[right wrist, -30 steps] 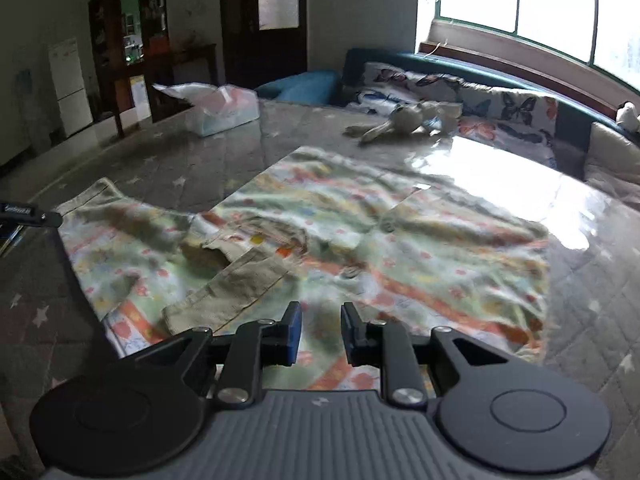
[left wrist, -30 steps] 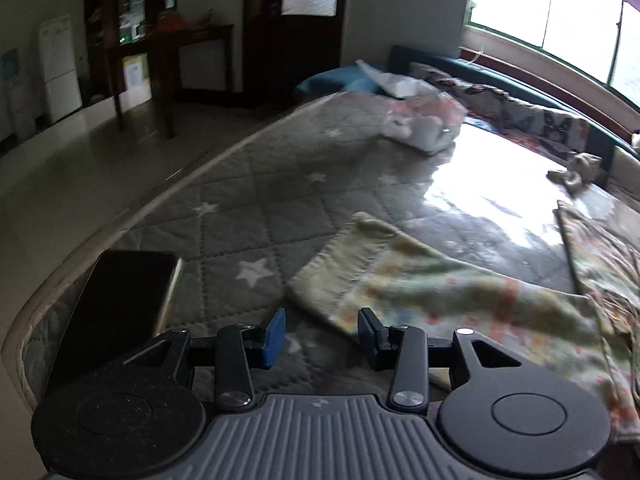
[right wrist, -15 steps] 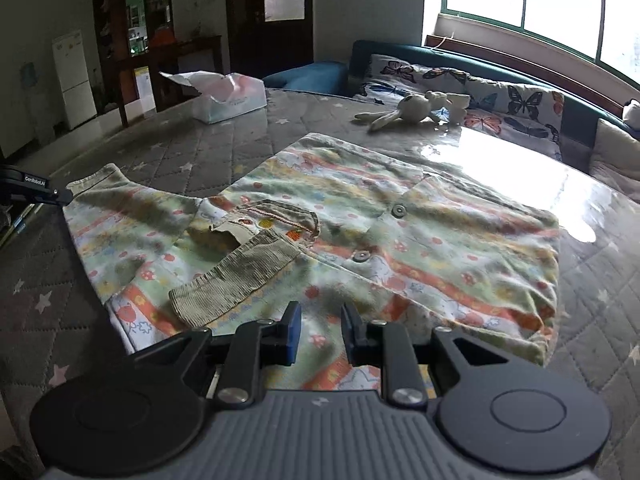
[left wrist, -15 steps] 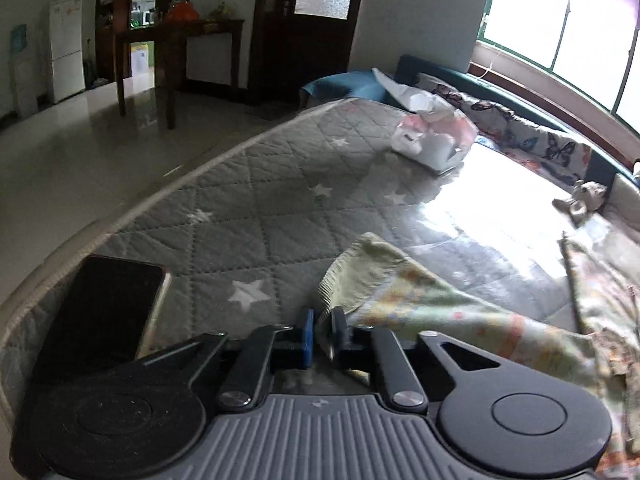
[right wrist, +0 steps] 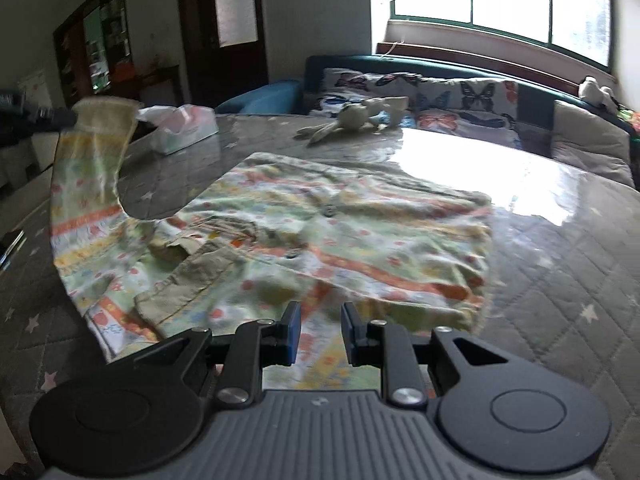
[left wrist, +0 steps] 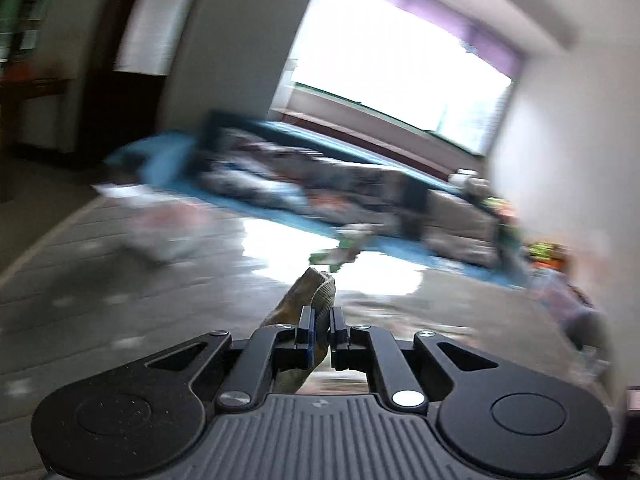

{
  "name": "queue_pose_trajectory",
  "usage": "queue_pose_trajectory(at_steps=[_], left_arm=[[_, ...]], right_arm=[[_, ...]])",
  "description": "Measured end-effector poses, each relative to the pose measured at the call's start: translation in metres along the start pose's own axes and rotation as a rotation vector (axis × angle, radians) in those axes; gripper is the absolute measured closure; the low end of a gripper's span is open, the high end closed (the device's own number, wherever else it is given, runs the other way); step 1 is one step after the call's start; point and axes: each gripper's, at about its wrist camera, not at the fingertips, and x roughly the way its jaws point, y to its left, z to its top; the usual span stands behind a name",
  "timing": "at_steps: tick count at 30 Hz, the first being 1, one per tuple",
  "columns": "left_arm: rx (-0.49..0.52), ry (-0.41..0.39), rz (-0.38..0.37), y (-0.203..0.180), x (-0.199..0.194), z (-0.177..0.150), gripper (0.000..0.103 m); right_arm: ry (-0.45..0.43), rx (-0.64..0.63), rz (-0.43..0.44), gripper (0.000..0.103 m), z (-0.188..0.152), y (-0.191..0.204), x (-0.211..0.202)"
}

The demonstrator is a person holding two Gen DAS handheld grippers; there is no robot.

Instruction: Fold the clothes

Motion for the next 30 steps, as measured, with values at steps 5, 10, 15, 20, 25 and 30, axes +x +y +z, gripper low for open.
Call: queue_pose_trajectory(at_steps=[5,10,15,20,25,30], left_arm=[[0.053,0.061,-0.190,-0.061,0.027,-0.008,0.095],[0.111,0.138,-0.278,-0.100,0.054,-0.031,0.095],[0.147,0.232,-0.315,-0.117,0.076,-0.062,0.095],[0.160,0.291,-0.345,-0.123,0.083,-0.083,0.094],[0.190,0.349,-0.384,-0.126,0.086,-0.098,0.091],[0.219,0.323,-0.368,-0.112,0.072,-0.097,0.066]], right_arm=[[-0.016,0.044,-0.029,0.082,-0.003,-0.018,-0.010],[-0.025,0.086,-0.062,0.082,-0.009,-0.035,-0.019],[-0.030,0.127,-0.094,0.082,-0.013,-0.050,-0.024],[-0.034,0.158,-0.119,0.082,-0.015,-0.059,-0.026],[-0.042,0.183,-0.112,0.082,-0.012,-0.062,-0.027],[-0.028,0.176,-0.072,0.082,-0.009,-0.055,-0.021]])
